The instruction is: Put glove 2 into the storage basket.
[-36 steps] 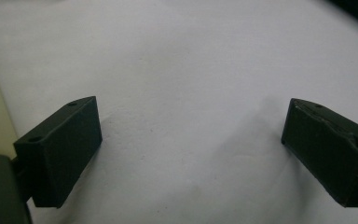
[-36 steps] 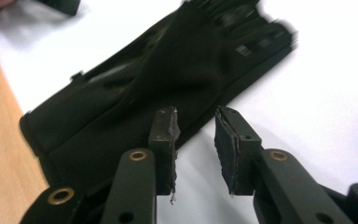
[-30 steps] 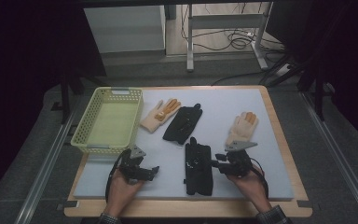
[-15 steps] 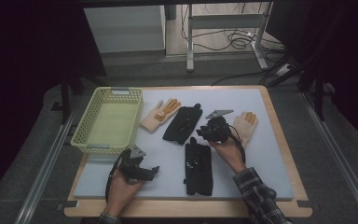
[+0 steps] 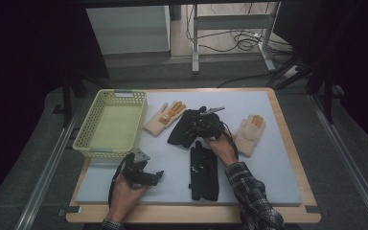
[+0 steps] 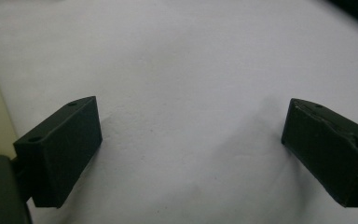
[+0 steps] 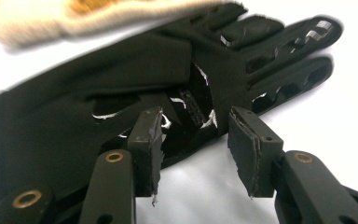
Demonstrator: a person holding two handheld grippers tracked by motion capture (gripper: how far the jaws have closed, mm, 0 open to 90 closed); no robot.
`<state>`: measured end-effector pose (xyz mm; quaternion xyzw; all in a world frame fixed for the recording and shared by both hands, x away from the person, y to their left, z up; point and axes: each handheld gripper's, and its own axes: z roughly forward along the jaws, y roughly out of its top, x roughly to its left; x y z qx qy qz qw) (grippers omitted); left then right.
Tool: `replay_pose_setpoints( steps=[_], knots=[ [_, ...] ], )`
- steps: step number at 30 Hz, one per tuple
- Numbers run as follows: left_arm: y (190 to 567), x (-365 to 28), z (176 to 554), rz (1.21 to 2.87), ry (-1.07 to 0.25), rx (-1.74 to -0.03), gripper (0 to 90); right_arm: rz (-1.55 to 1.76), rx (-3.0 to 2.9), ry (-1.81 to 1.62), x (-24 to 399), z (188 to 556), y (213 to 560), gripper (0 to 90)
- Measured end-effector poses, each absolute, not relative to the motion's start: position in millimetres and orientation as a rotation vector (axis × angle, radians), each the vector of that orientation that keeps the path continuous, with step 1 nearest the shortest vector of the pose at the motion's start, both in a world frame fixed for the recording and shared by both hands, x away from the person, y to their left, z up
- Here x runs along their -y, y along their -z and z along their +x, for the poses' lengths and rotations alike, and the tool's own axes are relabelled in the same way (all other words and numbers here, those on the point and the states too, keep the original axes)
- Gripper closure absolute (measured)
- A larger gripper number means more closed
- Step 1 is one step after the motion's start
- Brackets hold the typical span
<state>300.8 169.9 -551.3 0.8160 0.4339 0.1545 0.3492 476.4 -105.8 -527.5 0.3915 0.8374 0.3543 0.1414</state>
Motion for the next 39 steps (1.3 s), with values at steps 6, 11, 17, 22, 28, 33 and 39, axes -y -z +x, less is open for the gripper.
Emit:
replay_pose_setpoints(
  steps=[6,11,17,22,28,33,39],
  knots=[
    [551,-170,301,2.115,-0.401,-1.124,5.0,1.189,-2.42,-1.097,105,477,531,80.8],
    [551,-170,301,2.115,-0.4,-1.124,5.0,1.18,-2.418,-1.098,104,475,525,84.0],
    [551,-170,301,2.119,-0.401,-1.124,5.0,1.165,-2.39,-1.213,115,465,494,84.1],
    [551,-170,301,2.119,-0.401,-1.124,5.0,1.12,-2.387,-1.274,123,451,467,84.0],
    [551,-170,301,2.117,-0.4,-1.124,5.0,1.075,-2.394,-1.319,137,428,437,84.0],
    [551,-170,301,2.117,-0.401,-1.123,5.0,1.031,-2.401,-1.322,154,403,415,84.0],
    [551,-170,301,2.112,-0.401,-1.126,5.0,1.003,-2.39,-1.216,184,377,404,83.9]
  ],
)
